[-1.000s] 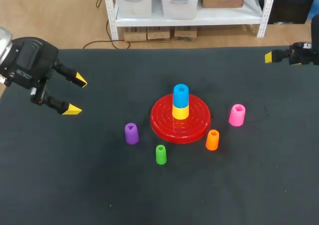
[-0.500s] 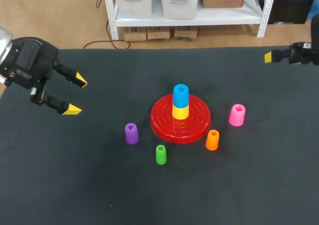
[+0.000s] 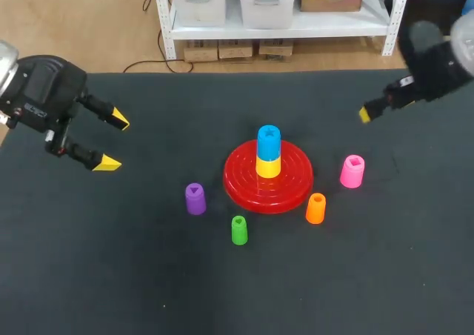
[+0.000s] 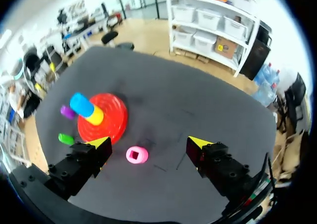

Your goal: Pick up and stack the cylinders on the red base in this order: pink,purple,orange,green

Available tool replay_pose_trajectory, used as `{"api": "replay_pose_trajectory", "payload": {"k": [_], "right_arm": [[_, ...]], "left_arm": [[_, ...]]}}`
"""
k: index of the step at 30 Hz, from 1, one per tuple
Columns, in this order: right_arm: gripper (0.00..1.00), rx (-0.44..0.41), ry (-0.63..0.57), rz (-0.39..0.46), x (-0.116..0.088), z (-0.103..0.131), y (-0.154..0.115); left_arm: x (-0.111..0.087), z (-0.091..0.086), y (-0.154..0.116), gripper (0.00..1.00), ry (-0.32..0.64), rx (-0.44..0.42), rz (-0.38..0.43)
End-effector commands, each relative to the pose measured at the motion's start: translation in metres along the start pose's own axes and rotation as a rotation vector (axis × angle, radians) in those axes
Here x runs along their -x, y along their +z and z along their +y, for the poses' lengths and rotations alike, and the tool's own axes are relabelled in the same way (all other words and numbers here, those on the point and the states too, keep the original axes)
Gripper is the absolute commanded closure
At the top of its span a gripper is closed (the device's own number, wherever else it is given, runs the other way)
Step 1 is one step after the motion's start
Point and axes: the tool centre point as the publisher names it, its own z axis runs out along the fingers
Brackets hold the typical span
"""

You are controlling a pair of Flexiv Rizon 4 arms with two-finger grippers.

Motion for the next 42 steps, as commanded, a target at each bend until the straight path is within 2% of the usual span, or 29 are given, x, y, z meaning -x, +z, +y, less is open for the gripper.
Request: {"api": "replay_pose_trajectory", "payload": {"k": [1, 8, 12, 24, 32, 42], "right_arm": [[0.0, -0.104, -0.053, 0.083, 0.0, 0.012, 0.011], [0.0, -0.218, -0.138, 0.167, -0.012, 0.011, 0.026], [0.0, -0.237, -0.153, 0.199, -0.018, 0.011, 0.032], [0.0, -0.188, -0.18, 0.304, -0.036, 0.022, 0.055], [0.0, -0.146, -0.17, 0.347, -0.045, 0.025, 0.061], [0.0, -0.141, -0.201, 0.385, -0.055, 0.032, 0.07]], "left_arm": [[-0.001, 0.0, 0.0, 0.0, 0.001, 0.001, -0.001], [-0.001, 0.0, 0.0, 0.0, 0.001, 0.001, -0.001], [-0.001, 0.0, 0.0, 0.0, 0.001, 0.001, -0.001], [-0.001, 0.0, 0.0, 0.0, 0.001, 0.001, -0.001], [-0.001, 0.0, 0.0, 0.0, 0.001, 0.001, -0.001], [-0.001, 0.0, 0.0, 0.0, 0.001, 0.001, -0.001]]}}
